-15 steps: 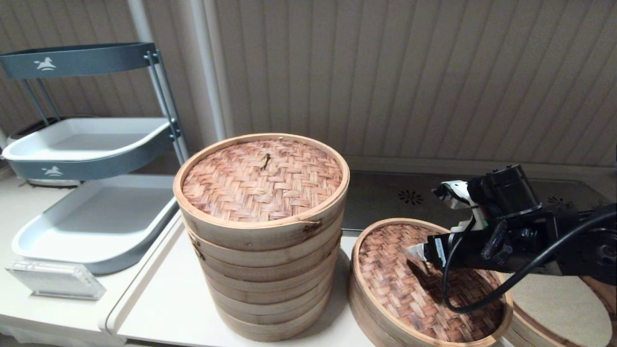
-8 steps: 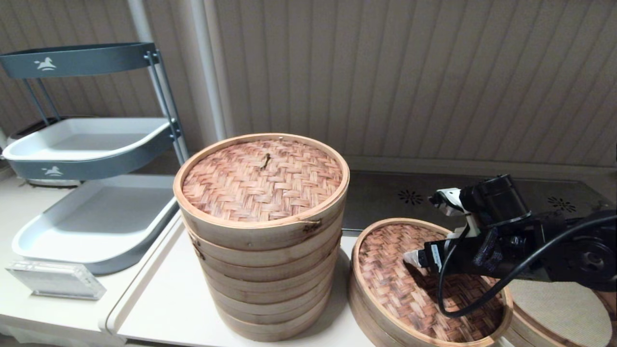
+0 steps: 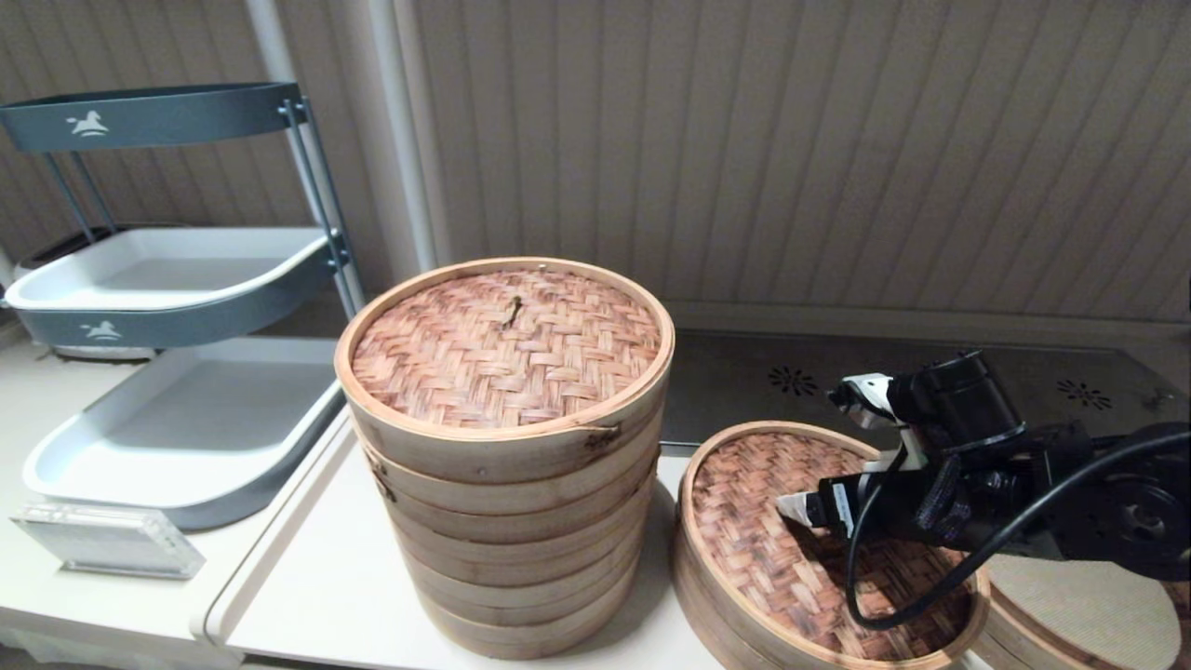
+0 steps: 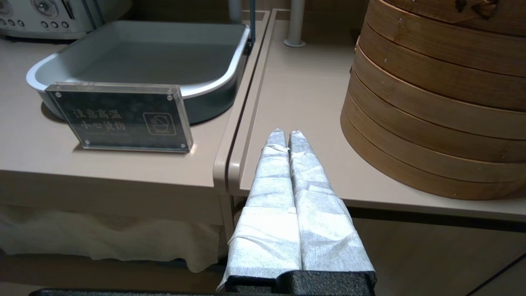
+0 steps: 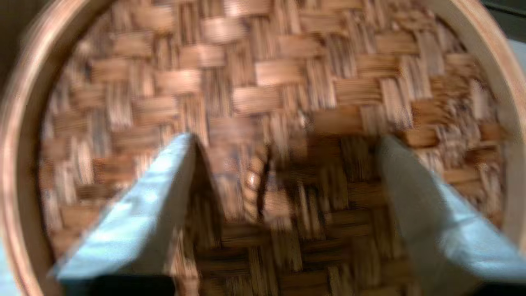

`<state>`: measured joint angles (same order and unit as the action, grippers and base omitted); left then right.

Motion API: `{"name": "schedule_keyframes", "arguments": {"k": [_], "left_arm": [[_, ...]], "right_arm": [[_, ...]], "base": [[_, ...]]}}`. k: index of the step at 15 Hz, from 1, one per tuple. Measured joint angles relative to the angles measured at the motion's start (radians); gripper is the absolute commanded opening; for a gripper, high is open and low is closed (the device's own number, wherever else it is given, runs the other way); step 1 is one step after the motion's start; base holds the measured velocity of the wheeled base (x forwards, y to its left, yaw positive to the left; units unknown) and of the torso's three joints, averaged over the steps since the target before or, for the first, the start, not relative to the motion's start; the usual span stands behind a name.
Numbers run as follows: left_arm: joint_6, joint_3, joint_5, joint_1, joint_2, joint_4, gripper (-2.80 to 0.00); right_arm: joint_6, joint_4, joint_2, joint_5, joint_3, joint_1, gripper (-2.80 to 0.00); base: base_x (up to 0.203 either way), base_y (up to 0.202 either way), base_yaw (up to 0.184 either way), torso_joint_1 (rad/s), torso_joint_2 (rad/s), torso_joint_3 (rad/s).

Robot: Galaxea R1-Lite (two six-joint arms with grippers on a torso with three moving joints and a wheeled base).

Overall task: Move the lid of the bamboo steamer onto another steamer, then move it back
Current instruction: Pick up the steamer

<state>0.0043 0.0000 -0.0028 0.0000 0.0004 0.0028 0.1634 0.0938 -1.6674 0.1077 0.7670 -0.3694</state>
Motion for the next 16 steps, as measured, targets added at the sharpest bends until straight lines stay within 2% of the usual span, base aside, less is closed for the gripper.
{"name": "schedule_keyframes", "arguments": {"k": [16], "left_arm": [[0.000, 0.000, 0.000, 0.000, 0.000, 0.000, -2.80]], "right_arm": [[0.008, 0.017, 0.001, 0.008, -0.006, -0.058, -2.80]], "base": [[0.000, 0.000, 0.000, 0.000, 0.00, 0.000]]}}
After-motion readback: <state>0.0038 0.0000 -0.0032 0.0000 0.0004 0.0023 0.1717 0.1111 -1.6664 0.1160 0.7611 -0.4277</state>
